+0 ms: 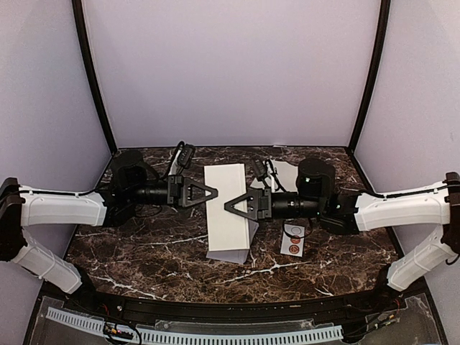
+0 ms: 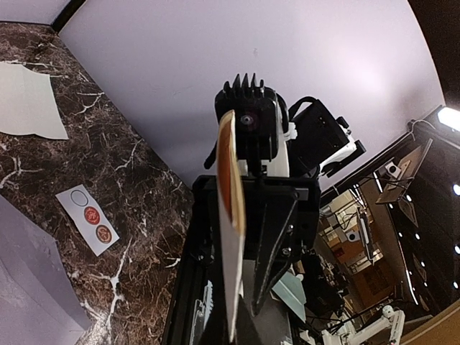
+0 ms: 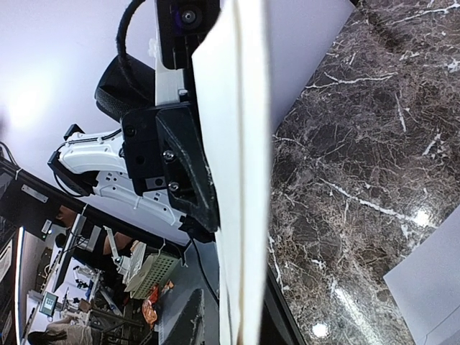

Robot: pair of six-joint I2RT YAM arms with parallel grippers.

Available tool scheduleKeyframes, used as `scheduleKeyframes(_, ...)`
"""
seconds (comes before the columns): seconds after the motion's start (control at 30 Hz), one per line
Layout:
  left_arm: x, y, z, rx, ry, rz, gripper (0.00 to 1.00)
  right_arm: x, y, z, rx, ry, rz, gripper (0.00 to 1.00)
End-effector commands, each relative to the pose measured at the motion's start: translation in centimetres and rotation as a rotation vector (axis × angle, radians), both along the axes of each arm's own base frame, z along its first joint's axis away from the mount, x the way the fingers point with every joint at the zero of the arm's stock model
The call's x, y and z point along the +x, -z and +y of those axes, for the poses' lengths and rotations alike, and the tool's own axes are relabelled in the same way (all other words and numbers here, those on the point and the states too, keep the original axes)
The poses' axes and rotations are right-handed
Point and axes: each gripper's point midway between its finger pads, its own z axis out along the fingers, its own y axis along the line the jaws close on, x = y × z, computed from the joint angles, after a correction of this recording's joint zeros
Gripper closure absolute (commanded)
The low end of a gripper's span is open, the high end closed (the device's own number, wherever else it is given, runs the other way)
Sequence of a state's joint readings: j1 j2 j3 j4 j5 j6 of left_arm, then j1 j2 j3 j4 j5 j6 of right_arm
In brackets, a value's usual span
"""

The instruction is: Place the letter into the envelope and seal it

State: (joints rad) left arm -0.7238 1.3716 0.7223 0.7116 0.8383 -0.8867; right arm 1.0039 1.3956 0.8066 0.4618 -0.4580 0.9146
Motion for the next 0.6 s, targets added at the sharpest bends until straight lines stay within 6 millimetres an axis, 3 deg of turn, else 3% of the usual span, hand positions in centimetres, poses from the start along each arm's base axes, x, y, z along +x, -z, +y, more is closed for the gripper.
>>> scheduleKeyframes(0.0, -0.2, -1.1, 0.1, -0.058, -0.006, -0.026, 1.00, -0.5, -1.9, 0.7, 0.081, -0.022, -0.026, 0.86)
scheduleKeyframes(0.07, -0.2, -0.8, 0.1, -0.052, -0.008, -0.021, 1.00, -0.3, -1.9, 0.6, 0.082, -0.005, -0.027, 0.97)
scheduleKeyframes(0.13, 0.0, -0.2, 0.1, -0.030, -0.019, -0.016, 0.99, 0.5, -1.5, 0.1, 0.055, 0.051, -0.015, 1.00)
scheduleKeyframes(0.2, 0.7, 0.9, 0.3, 0.017, -0.062, -0.010, 0.85, 1.4, -0.6, -0.5, 0.009, 0.121, 0.004, 1.00)
scheduleKeyframes(0.23, 1.0, 1.3, 0.4, 0.036, -0.080, -0.008, 0.72, 1.8, -0.1, -0.9, -0.019, 0.158, 0.015, 1.00)
scheduleKeyframes(0.33, 2.7, 4.4, 1.3, 0.153, -0.186, 0.042, 0.50, 3.6, 2.4, -2.4, -0.150, 0.292, 0.076, 1.00)
scheduleKeyframes(0.43, 3.8, 7.5, 2.0, 0.243, -0.246, 0.101, 0.43, 4.5, 5.6, -3.5, -0.293, 0.366, 0.154, 1.00)
scheduleKeyframes(0.57, 4.7, 11.6, 2.6, 0.363, -0.295, 0.169, 0.41, 5.1, 8.0, -3.9, -0.395, 0.404, 0.213, 1.00)
